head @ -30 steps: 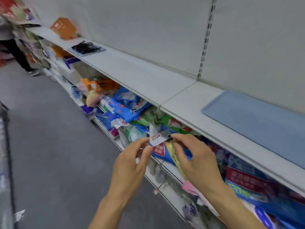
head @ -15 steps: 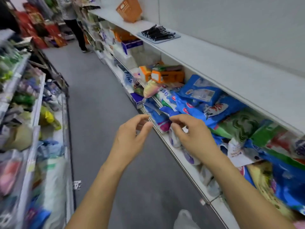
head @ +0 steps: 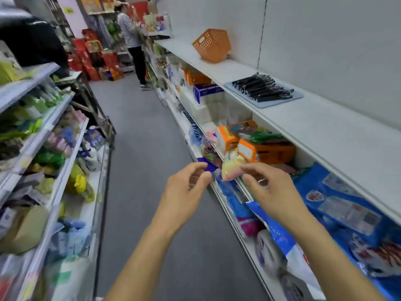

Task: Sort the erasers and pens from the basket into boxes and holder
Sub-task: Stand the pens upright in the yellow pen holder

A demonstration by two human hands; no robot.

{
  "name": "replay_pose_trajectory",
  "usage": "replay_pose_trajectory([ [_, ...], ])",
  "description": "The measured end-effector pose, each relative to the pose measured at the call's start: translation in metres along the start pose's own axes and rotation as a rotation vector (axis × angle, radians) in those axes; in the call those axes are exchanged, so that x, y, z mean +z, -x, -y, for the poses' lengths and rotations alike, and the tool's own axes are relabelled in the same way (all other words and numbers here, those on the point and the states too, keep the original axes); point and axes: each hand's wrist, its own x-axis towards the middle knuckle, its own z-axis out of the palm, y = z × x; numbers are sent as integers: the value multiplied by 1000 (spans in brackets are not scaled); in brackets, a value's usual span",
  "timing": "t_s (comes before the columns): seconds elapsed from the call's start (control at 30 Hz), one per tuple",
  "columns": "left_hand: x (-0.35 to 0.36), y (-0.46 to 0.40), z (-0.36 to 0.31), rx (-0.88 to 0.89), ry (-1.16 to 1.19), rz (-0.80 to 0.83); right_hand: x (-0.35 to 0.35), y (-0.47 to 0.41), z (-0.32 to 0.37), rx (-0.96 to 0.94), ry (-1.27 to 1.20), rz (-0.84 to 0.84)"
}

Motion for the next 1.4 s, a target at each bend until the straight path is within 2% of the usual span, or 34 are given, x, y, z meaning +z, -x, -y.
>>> replay_pose_trajectory([
  [0.23,-15,-132,26,10,60,-33,36,-142,-12,22,-29,19],
  [0.5,-20,-310,80,47,45,101,88,-285,-45,65,51,-41],
  [0.7,-27,-473,106,146,-1,280,110,-401,-57,219,106,-235],
  [0.83,-7,-563,103,240,-16,404,102,-451,-59,300,268,-385],
  [1.13,92,-661,57,364,-38,637,30,-457,-78,567,579,-735],
  [1.23,112,-683,45,358,-213,715,8,-444,-85,749,724,-734],
  [1.3,125,-699,42,349,-337,786,-4,-429,-93,1006,787,-690],
  [1.4,139,-714,34,271,-344,920,-10,-414,-109,1370,763,-575],
])
